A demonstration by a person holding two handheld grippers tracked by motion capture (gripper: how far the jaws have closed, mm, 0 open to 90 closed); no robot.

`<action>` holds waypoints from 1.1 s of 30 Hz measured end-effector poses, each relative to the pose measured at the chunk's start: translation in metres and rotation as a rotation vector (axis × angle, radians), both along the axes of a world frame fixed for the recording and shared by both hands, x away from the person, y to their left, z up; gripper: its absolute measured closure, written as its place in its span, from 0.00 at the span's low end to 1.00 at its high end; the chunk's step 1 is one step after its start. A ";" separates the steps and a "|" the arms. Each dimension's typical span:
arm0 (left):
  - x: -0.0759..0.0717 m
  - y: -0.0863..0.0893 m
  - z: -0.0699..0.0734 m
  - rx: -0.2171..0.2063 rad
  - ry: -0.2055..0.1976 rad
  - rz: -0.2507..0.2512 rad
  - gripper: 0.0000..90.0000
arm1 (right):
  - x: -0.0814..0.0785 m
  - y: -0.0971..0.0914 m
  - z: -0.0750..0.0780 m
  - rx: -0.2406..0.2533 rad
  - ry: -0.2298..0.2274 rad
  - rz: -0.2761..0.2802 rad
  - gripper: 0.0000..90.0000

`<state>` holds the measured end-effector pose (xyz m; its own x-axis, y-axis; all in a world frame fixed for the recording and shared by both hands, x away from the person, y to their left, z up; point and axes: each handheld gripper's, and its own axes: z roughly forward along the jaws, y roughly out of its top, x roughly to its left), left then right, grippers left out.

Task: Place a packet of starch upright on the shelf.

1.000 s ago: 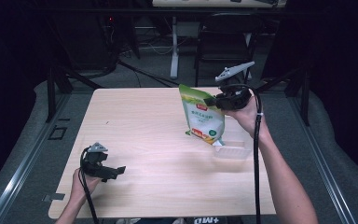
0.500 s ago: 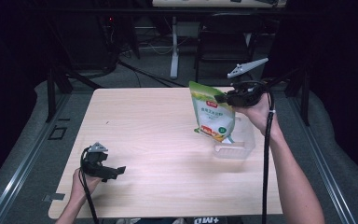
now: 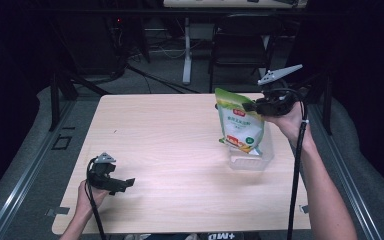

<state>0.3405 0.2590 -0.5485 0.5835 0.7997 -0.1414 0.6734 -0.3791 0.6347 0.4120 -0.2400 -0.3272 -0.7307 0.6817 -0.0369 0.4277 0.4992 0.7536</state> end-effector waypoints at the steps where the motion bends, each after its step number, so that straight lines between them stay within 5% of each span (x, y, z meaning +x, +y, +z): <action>1: 0.000 0.000 0.000 0.000 0.000 0.000 0.01 | 0.000 -0.002 -0.001 -0.001 0.005 0.001 1.00; 33: 0.000 0.000 0.000 0.004 -0.001 0.005 0.01 | 0.001 -0.030 -0.031 -0.020 0.041 -0.019 1.00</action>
<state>0.3407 0.2591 -0.5483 0.5798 0.8031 -0.1375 0.6747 -0.3786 0.6335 0.4133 -0.2704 -0.3580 -0.7188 0.6949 -0.0208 0.4677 0.5056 0.7250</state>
